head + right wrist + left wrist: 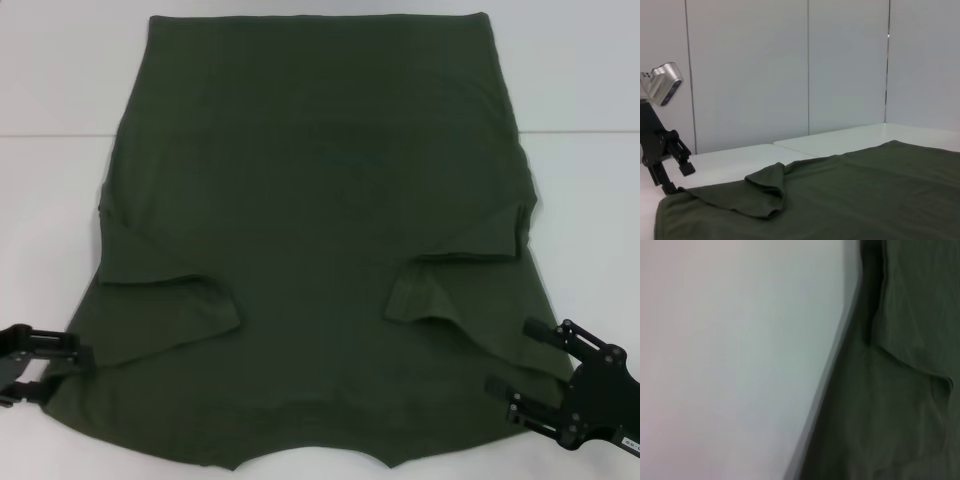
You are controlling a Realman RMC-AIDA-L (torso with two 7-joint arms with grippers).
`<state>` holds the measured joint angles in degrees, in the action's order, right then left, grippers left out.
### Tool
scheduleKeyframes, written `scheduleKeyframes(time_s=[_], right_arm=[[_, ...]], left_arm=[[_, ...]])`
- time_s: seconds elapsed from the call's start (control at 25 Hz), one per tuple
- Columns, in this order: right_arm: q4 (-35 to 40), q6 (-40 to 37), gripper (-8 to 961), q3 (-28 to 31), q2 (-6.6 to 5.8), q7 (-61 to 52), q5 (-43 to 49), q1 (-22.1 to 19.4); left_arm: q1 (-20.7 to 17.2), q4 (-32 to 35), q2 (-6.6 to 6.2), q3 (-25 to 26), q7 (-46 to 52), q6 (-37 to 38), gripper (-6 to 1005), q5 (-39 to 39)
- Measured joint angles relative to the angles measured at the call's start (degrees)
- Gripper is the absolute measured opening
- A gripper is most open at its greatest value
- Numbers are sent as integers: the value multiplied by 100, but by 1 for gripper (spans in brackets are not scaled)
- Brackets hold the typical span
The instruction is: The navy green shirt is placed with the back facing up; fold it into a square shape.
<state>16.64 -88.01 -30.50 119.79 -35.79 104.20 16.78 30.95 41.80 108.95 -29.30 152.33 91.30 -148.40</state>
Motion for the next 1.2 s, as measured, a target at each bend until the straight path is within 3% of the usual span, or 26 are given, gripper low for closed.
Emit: scheduleKeyframes(time_s=[0.12,0.24,1.2], right_arm=[[12,-5,858,0,0,0,-3,0],[9,-6,858,0,0,1,-5,0],[-11,-29,858,0,0,2,3,-22]], left_arm=[[-45,27,-137,50,32,83,875,-11],[-88,48,-183,93,54,76,875,-20],[-28,-30,-44,82,200,-133,874,-146]])
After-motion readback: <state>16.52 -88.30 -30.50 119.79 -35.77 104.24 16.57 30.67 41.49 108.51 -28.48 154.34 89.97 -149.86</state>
